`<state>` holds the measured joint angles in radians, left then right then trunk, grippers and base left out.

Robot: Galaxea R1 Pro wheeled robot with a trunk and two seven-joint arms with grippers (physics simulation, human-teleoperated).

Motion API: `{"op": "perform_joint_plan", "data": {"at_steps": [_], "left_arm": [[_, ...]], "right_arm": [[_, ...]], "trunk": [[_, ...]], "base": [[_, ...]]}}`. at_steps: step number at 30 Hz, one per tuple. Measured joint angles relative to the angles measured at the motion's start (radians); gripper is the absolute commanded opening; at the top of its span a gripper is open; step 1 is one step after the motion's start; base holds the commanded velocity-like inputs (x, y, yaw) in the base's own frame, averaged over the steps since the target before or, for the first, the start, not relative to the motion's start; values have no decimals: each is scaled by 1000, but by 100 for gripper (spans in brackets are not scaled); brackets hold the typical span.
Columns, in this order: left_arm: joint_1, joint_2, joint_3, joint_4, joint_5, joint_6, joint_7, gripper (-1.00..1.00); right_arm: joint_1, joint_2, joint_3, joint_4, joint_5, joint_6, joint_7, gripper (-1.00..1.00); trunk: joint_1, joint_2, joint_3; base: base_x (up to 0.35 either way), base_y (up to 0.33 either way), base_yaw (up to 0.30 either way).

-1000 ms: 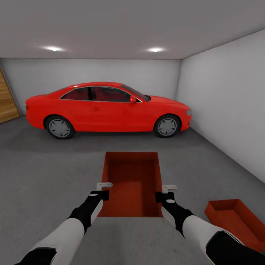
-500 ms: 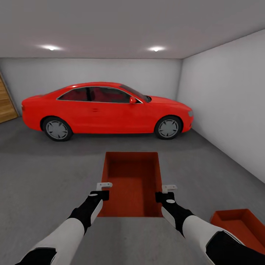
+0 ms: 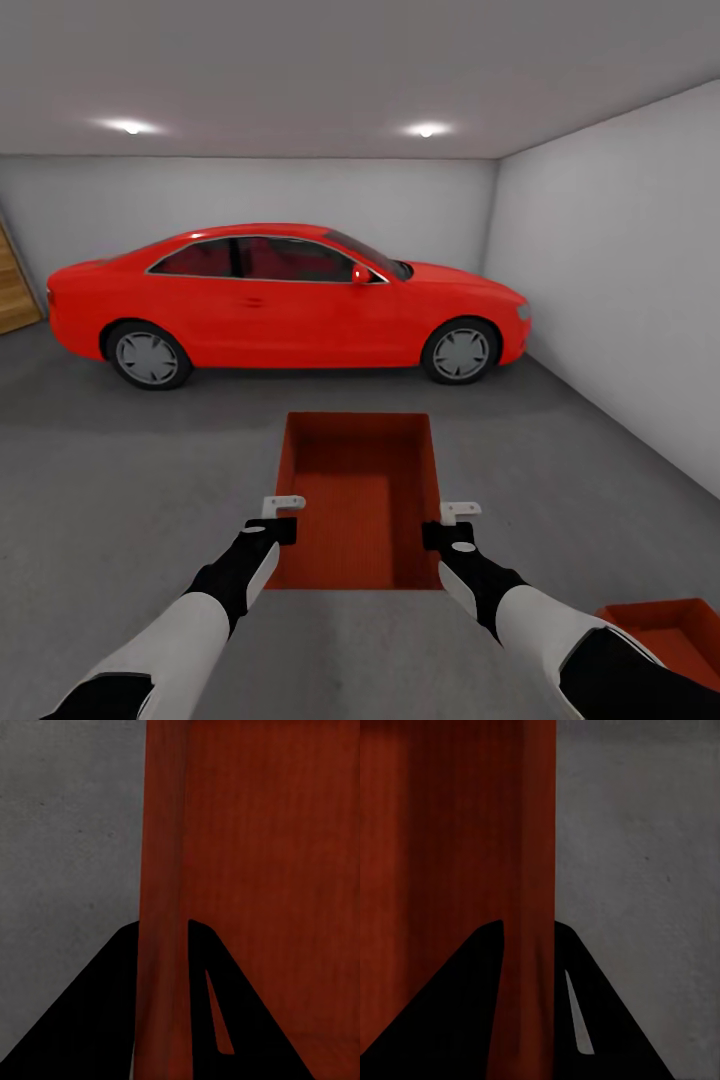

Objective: Move the two storage containers from the living room to the garage. In the garage, place one container on the floor and stack the other container on top of it (either order is fine).

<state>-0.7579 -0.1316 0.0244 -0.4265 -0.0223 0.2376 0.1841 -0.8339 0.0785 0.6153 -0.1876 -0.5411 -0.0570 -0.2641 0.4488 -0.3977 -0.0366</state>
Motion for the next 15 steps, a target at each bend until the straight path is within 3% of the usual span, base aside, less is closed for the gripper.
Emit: {"op": "perform_joint_plan", "data": {"at_steps": [9, 15], "left_arm": [[0, 1, 0, 0, 1, 0, 0, -100], [0, 1, -1, 3, 3, -1, 0, -100]], "right_arm": [[0, 0, -1, 0, 1, 1, 0, -100], [0, 1, -1, 0, 1, 2, -1, -100]], "trunk": [[0, 0, 0], [0, 0, 0]], "base": [[322, 0, -5], [322, 0, -192]]}}
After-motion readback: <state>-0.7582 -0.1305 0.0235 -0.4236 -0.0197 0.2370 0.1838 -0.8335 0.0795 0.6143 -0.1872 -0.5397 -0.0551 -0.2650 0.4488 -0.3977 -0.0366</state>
